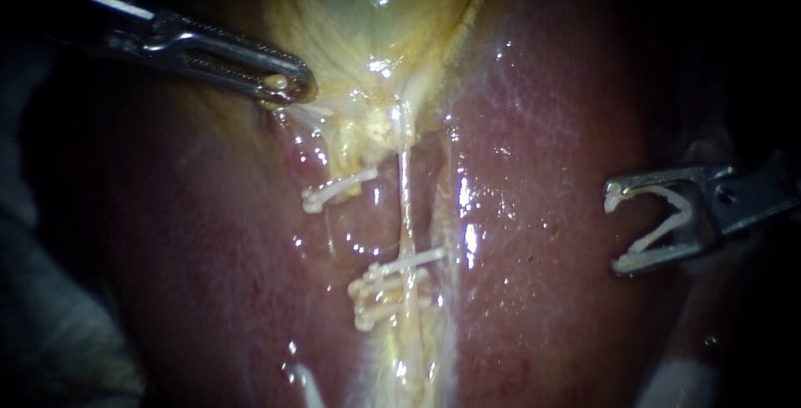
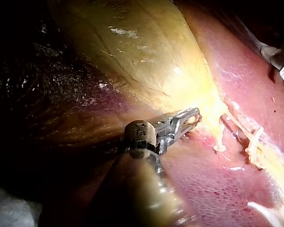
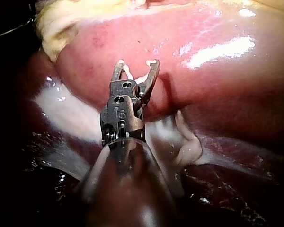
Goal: Clipping second clip right tube
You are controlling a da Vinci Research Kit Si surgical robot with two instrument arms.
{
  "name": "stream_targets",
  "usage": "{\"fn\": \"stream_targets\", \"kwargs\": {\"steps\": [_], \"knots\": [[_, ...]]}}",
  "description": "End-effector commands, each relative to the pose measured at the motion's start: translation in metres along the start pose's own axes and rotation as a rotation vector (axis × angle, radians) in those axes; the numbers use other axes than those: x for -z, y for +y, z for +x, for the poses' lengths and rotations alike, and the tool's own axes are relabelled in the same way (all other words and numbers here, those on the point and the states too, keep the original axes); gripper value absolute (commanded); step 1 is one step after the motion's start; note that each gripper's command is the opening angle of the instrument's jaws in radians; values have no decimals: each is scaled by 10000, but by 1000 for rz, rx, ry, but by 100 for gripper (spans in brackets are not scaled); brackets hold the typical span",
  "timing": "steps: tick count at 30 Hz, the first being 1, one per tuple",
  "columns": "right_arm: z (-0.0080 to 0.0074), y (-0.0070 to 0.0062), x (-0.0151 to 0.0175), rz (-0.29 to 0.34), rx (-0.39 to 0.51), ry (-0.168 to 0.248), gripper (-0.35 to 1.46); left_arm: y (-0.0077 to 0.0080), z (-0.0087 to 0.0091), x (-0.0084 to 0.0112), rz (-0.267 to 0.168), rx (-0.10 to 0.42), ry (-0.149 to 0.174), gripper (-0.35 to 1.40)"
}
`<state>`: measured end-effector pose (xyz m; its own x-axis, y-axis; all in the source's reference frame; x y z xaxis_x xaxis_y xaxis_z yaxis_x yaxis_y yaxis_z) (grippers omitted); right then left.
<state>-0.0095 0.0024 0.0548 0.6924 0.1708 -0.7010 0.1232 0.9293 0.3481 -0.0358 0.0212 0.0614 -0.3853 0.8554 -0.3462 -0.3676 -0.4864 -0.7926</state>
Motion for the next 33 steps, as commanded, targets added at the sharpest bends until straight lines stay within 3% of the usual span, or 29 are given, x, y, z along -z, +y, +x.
{"fn": "stream_targets", "kwargs": {"steps": [1,6,12,17,24,33], "knots": [[0,0,0,0,-6,1,48,0,0,1,-1,-1,0,-35],[0,0,0,0,-6,1,48,3,-2,18,-12,-1,-6,-35],[0,-1,0,0,-6,1,48,16,1,64,5,5,9,-35],[2,-1,2,1,-6,1,48,29,15,93,8,19,36,-35],[9,3,5,-1,-14,31,48,35,19,93,7,25,50,-35],[48,10,-10,36,-65,174,47,39,19,88,14,26,54,-35]]}}
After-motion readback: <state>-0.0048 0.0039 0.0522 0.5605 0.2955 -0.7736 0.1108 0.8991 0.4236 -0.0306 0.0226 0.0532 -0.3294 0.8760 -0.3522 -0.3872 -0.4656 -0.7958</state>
